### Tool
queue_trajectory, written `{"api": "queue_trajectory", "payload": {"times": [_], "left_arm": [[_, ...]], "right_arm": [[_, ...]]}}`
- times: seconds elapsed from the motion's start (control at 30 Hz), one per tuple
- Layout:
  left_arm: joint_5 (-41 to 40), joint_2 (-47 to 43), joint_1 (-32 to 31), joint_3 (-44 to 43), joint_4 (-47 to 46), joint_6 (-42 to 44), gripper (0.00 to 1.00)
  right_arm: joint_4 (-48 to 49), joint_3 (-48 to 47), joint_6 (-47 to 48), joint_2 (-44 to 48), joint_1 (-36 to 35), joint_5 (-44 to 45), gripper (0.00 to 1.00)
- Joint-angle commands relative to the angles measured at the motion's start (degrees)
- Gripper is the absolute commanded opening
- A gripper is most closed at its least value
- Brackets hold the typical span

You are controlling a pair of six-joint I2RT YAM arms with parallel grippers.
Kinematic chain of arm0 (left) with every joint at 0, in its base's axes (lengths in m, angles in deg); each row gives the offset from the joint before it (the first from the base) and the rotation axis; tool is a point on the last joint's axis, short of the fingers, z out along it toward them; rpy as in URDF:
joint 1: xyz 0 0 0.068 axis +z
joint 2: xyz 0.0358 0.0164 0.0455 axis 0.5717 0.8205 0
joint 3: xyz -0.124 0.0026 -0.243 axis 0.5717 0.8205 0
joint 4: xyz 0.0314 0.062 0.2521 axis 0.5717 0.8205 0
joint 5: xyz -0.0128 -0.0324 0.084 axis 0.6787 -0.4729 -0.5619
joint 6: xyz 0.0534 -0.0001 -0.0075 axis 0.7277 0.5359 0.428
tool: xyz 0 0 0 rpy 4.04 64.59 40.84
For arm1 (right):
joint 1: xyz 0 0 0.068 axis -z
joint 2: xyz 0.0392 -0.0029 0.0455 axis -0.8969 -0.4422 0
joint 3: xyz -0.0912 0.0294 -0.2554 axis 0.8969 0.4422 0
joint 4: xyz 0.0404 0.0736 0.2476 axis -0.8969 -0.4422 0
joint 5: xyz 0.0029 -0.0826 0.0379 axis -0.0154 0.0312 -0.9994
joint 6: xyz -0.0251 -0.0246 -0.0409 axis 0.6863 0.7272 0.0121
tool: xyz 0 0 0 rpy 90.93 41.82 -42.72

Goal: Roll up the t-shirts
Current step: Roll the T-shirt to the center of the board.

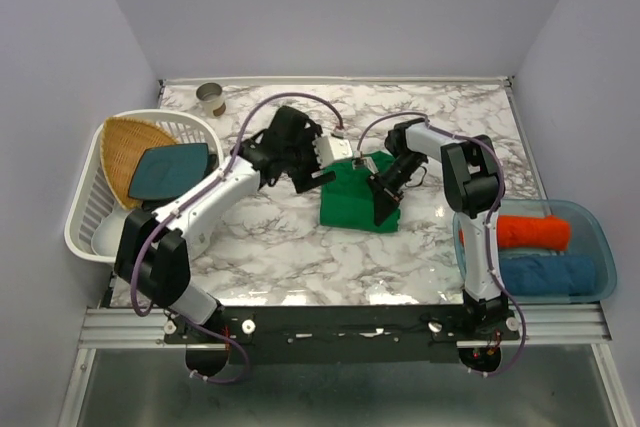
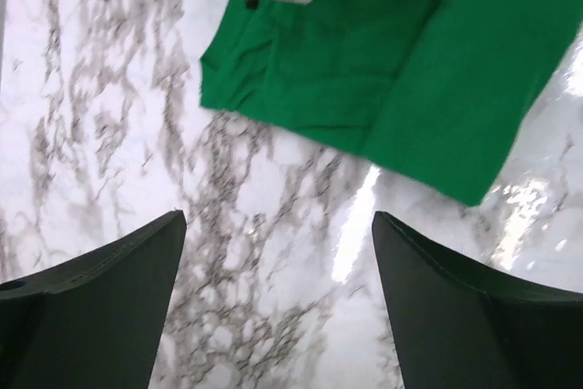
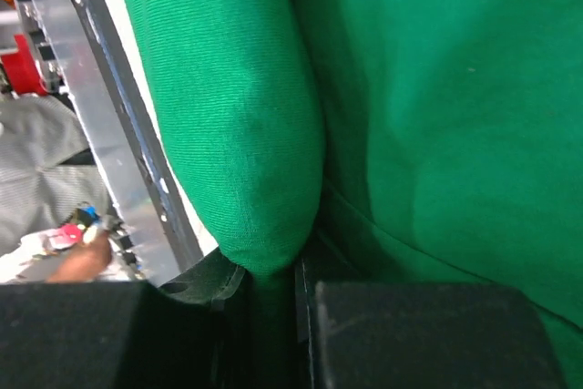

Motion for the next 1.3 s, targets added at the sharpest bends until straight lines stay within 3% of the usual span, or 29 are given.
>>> {"api": "queue_trajectory", "payload": {"times": [0.0, 0.03, 0.2, 0.33, 0.43, 0.53, 0.7, 0.93, 1.27], "left_arm": [[-13.3, -1.7, -6.9, 9.1, -16.6, -1.3, 0.98], [-14.1, -2.4, -7.9, 11.8, -17.9, -0.5, 0.98], [-14.9, -9.1, -13.7, 29.9, -42.4, 8.4, 0.98], [-11.4, -9.1, -15.6, 36.1, -45.0, 13.3, 0.98], [-7.7, -10.2, -16.9, 39.5, -48.5, 16.2, 0.90], [-7.1, -9.5, -18.8, 41.5, -49.6, 18.4, 0.84], [-10.8, -8.3, -22.0, 43.2, -54.7, 19.0, 0.83], [-13.5, -9.3, -25.7, 43.0, -52.9, 17.5, 0.84], [-22.5, 5.2, -27.0, 41.5, -59.8, 19.4, 0.81]], "right_arm": [[1.2, -1.1, -4.3, -3.4, -0.5, 8.4, 0.18], [1.0, -1.4, -4.5, -3.6, -0.6, 8.6, 0.18], [-1.2, -3.5, -4.6, -5.6, -0.9, 8.9, 0.18], [-4.2, -5.9, -3.7, -8.0, -0.9, 8.1, 0.18], [-4.9, -6.7, -3.4, -8.5, -0.9, 7.8, 0.18], [-5.1, -7.1, -3.4, -8.8, -0.8, 7.9, 0.18], [-5.5, -7.4, -3.7, -9.3, -0.9, 7.7, 0.18], [-7.5, -9.1, -3.1, -10.9, -0.9, 7.1, 0.17], [-9.2, -10.8, -2.3, -12.0, -0.9, 6.6, 0.17]]}}
